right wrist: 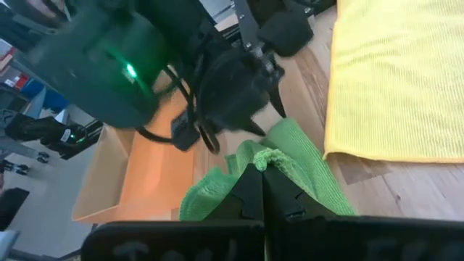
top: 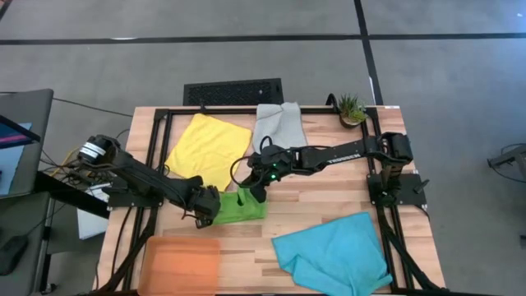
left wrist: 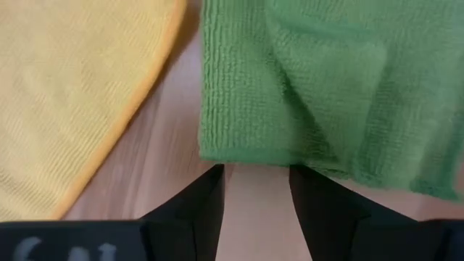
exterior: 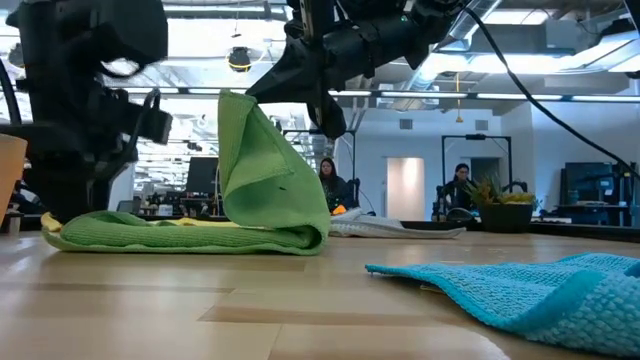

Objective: Fold microfiber towels
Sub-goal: Fold the green towel

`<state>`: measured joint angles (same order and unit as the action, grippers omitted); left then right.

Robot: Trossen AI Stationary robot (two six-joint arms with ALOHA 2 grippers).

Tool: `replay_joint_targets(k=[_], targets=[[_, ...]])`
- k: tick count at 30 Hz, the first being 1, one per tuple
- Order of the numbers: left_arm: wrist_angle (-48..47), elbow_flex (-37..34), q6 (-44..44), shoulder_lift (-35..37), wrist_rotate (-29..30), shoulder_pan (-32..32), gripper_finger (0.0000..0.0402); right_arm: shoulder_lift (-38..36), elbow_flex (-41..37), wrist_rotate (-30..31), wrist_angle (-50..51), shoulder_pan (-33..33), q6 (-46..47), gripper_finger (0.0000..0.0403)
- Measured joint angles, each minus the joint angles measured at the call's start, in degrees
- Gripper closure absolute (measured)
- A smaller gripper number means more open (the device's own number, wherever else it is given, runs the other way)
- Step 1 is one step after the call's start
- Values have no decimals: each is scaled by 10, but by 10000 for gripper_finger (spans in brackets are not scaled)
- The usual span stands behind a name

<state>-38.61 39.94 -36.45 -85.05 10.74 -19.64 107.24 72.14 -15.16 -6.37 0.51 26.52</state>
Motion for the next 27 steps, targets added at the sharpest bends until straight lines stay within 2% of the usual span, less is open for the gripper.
replay_joint_targets(k=[5, 21, 24, 27], targets=[[7, 4, 15, -29, -3, 6, 252, 0, 0, 0, 3, 0, 0, 397], [102, 1, 81, -27, 10, 43, 252, -7, 0, -17, 10, 7, 0, 397], [78, 13, 69, -27, 6, 40, 252, -7, 0, -16, 13, 8, 0, 397], [33, 43, 66, -26, 29, 26, 252, -7, 5, -16, 17, 8, 0, 397]])
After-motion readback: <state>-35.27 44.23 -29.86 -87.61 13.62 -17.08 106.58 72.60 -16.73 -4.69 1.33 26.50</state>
